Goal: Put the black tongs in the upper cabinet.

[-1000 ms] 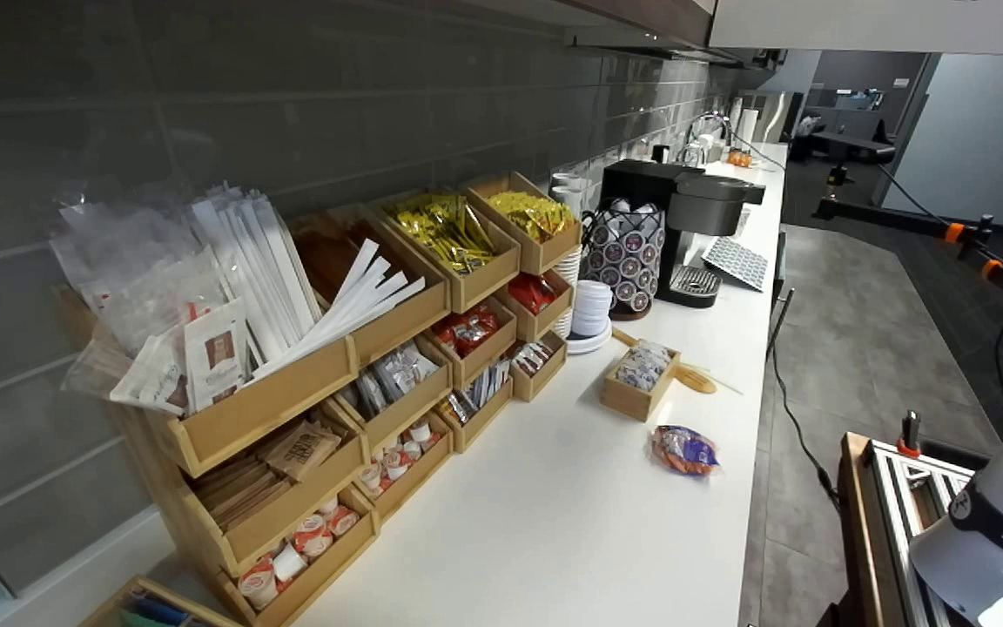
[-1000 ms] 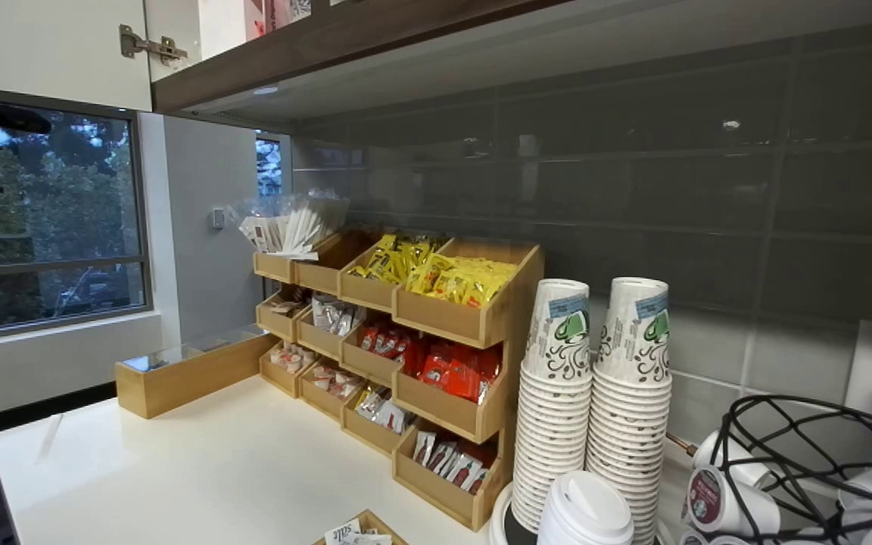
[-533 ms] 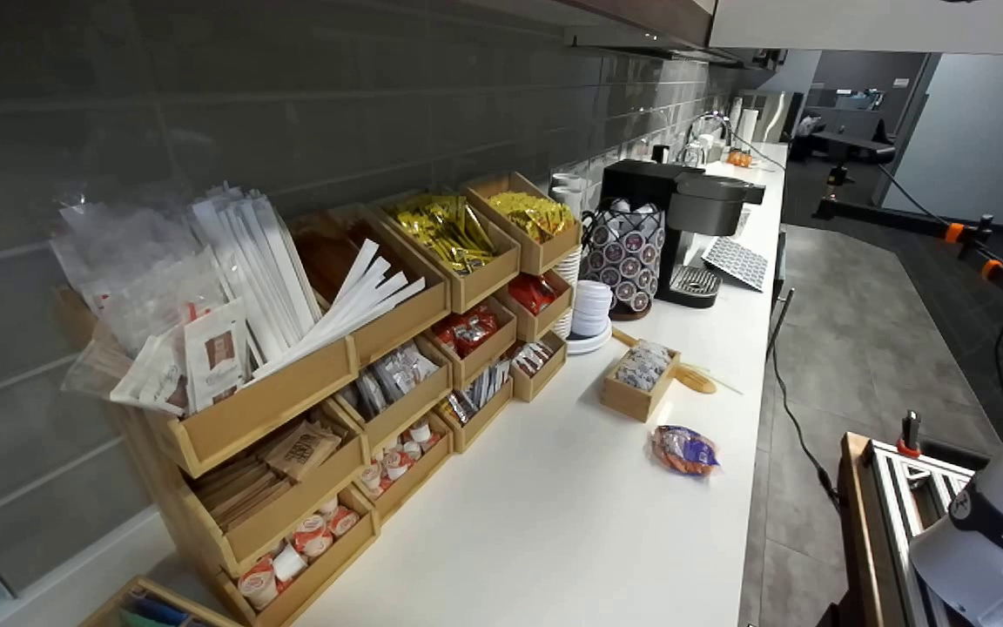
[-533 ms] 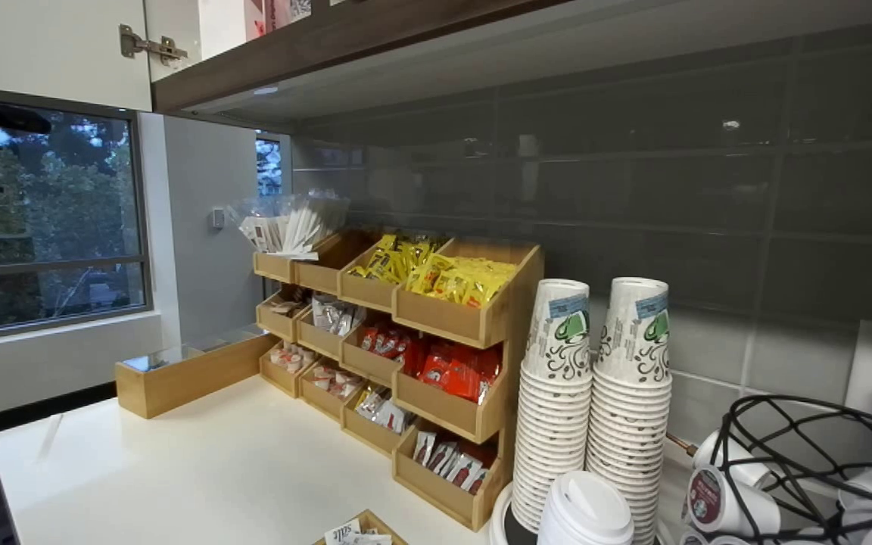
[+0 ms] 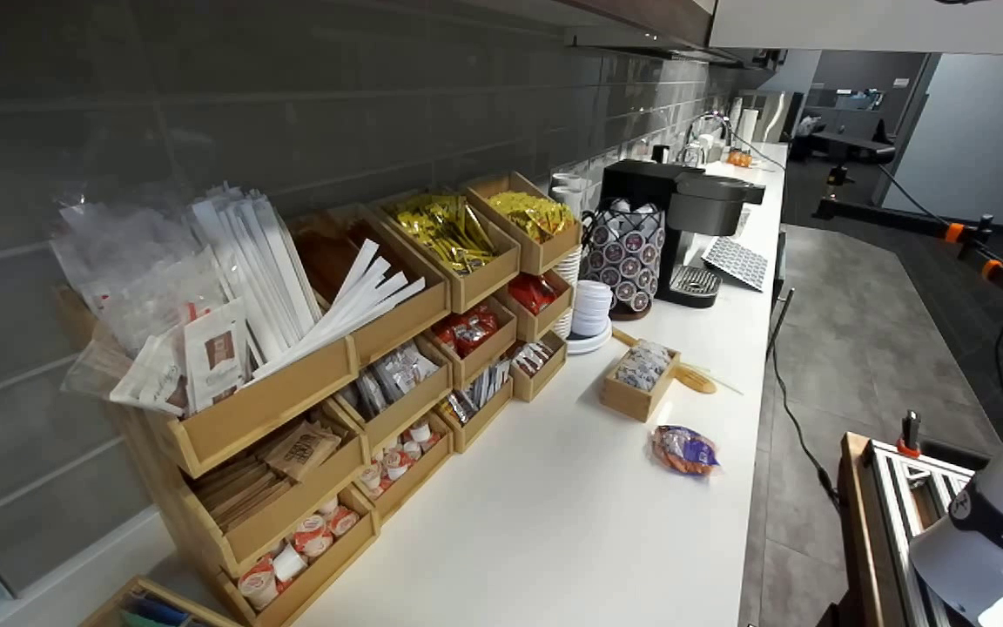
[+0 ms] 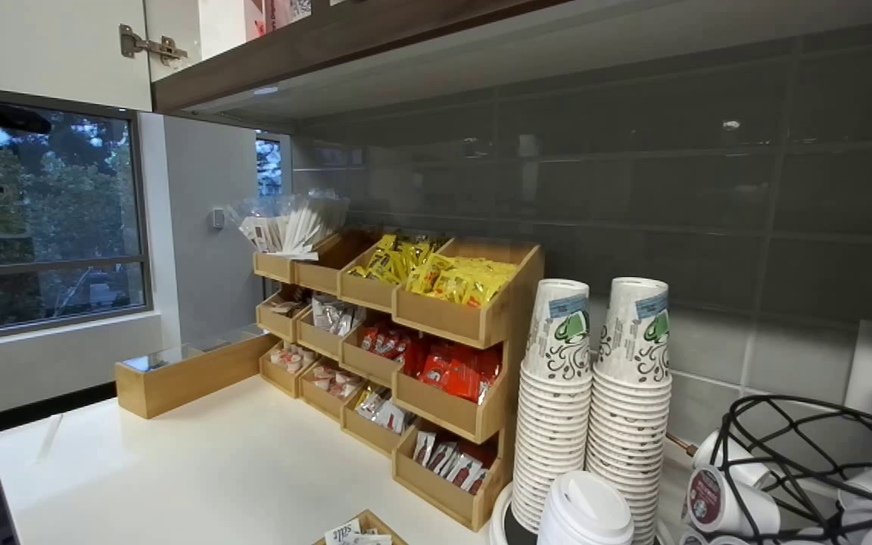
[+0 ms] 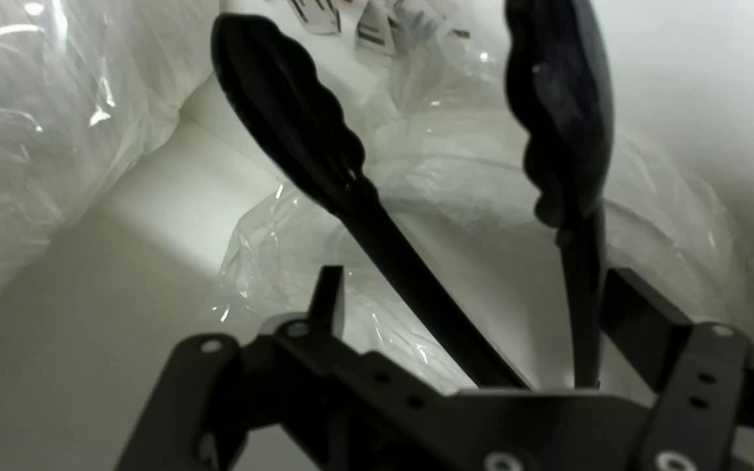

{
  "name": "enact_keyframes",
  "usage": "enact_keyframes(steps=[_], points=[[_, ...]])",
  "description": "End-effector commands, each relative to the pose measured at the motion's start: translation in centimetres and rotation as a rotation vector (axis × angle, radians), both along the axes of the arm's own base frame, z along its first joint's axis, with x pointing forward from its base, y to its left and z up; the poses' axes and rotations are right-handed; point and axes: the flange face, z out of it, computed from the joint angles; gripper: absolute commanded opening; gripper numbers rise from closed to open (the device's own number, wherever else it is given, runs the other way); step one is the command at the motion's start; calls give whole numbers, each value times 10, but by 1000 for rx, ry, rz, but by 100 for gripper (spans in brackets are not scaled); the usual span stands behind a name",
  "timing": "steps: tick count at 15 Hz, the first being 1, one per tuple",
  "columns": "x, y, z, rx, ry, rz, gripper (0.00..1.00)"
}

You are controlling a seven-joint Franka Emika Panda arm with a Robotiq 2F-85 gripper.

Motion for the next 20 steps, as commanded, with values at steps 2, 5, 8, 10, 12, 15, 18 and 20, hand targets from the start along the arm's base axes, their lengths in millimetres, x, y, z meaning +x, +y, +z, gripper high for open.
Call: enact_keyframes(steps=[2, 5, 8, 10, 12, 15, 18, 20], points=[[-20, -3, 23, 83, -49, -105, 100], [-27, -6, 27, 113, -54, -146, 100], [-37, -8, 30, 150, -29, -180, 100], [-48, -8, 33, 179, -7, -207, 100], [-54, -10, 35, 190, -3, -248, 100], [-70, -11, 51, 212, -46, -316, 100], [-80, -12, 60, 231, -72, -379, 100], [-86, -13, 61, 246, -64, -450, 100]])
